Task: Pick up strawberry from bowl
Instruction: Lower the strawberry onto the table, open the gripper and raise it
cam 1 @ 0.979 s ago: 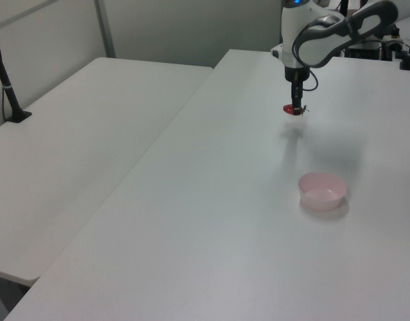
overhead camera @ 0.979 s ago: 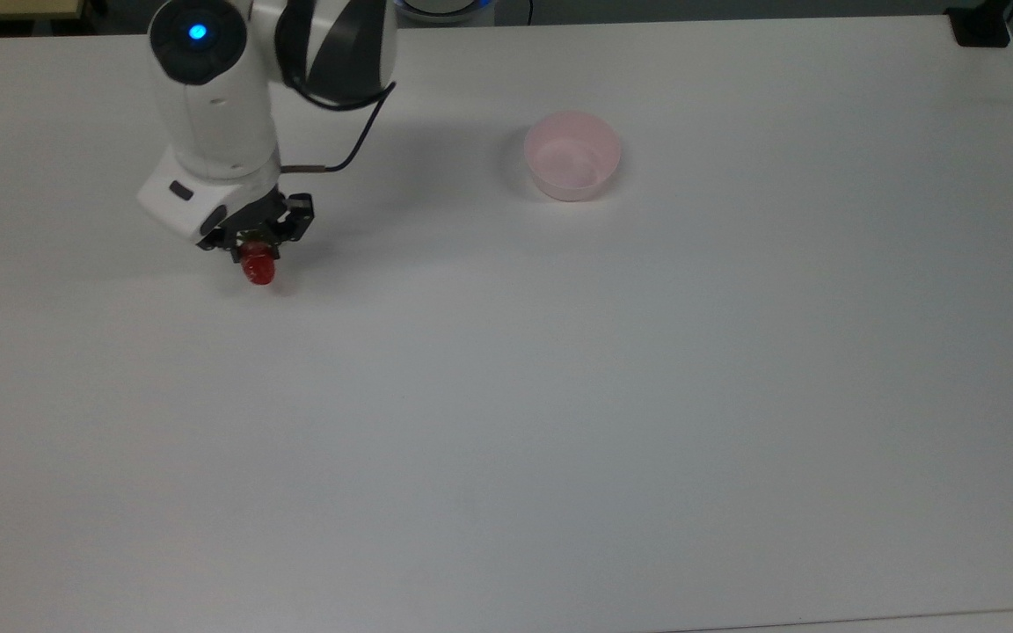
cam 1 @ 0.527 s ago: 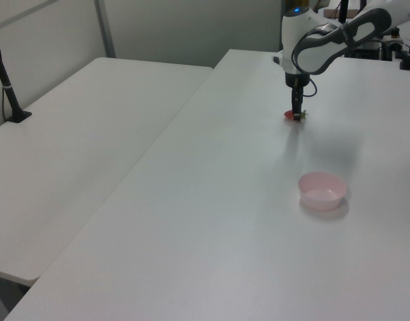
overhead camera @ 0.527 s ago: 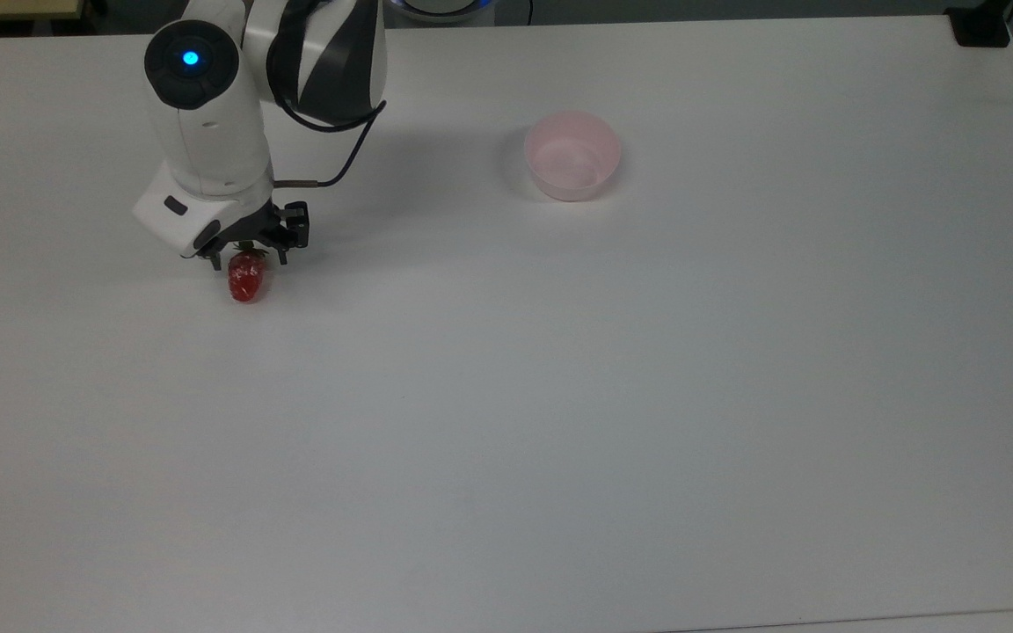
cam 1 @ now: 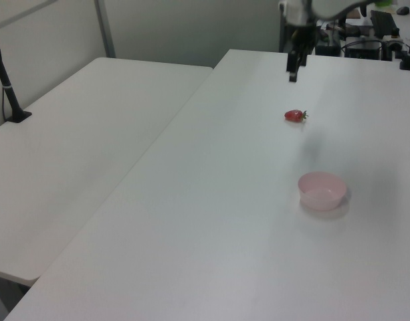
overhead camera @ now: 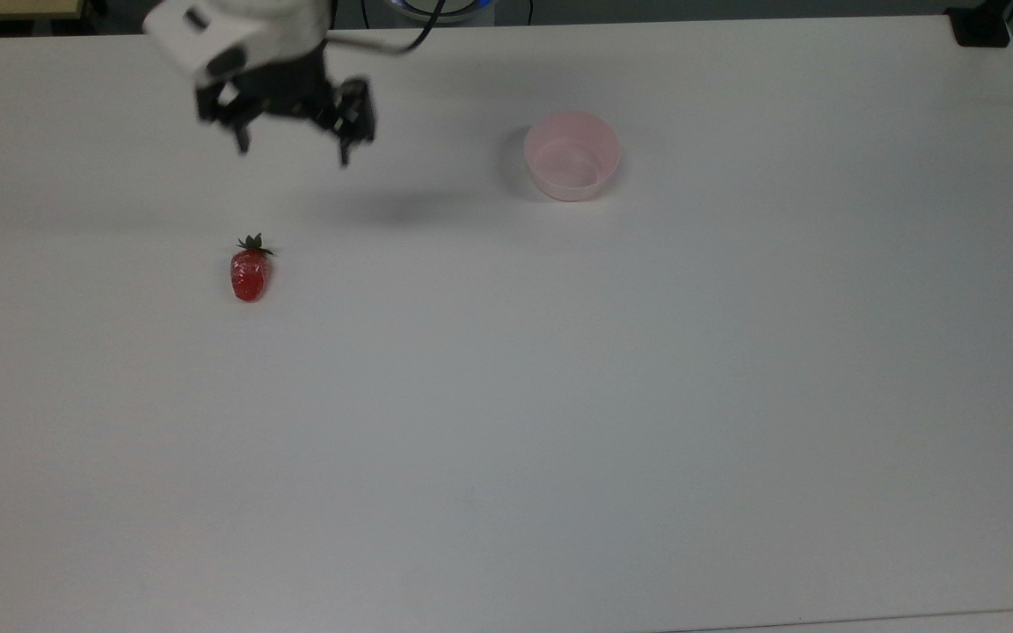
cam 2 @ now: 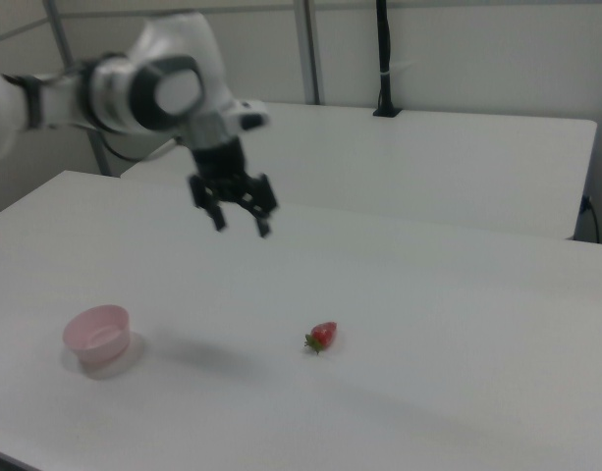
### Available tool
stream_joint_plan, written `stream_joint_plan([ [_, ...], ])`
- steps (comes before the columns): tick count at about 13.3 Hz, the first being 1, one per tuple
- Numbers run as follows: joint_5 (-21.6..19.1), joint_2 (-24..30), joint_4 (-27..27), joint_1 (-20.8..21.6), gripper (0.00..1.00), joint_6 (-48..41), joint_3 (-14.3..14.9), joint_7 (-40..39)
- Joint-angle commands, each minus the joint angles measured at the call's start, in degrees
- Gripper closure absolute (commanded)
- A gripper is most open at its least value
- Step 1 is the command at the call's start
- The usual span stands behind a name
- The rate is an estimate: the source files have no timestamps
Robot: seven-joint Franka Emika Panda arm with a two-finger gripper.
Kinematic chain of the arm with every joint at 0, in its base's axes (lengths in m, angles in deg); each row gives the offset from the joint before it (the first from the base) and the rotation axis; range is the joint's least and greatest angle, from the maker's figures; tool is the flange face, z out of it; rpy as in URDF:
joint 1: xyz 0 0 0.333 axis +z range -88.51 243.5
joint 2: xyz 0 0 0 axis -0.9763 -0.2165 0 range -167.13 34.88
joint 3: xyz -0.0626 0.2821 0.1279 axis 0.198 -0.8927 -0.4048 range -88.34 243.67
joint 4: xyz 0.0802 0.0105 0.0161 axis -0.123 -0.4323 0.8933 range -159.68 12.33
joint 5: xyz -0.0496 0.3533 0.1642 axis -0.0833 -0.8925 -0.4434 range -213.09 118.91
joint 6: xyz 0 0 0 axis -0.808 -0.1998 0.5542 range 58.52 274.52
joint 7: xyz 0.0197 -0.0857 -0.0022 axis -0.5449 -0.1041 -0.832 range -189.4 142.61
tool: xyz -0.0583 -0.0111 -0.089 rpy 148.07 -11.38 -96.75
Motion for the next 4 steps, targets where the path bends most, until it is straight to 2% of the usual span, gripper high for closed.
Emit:
stream_joint_plan([
  [1,-1.5,7.5,-2.2,0.7,0.0,-7.0,-3.4,3.1],
  [4,-3.0,7.8,-2.3,0.9,0.0,-7.8,-3.8,4.2],
])
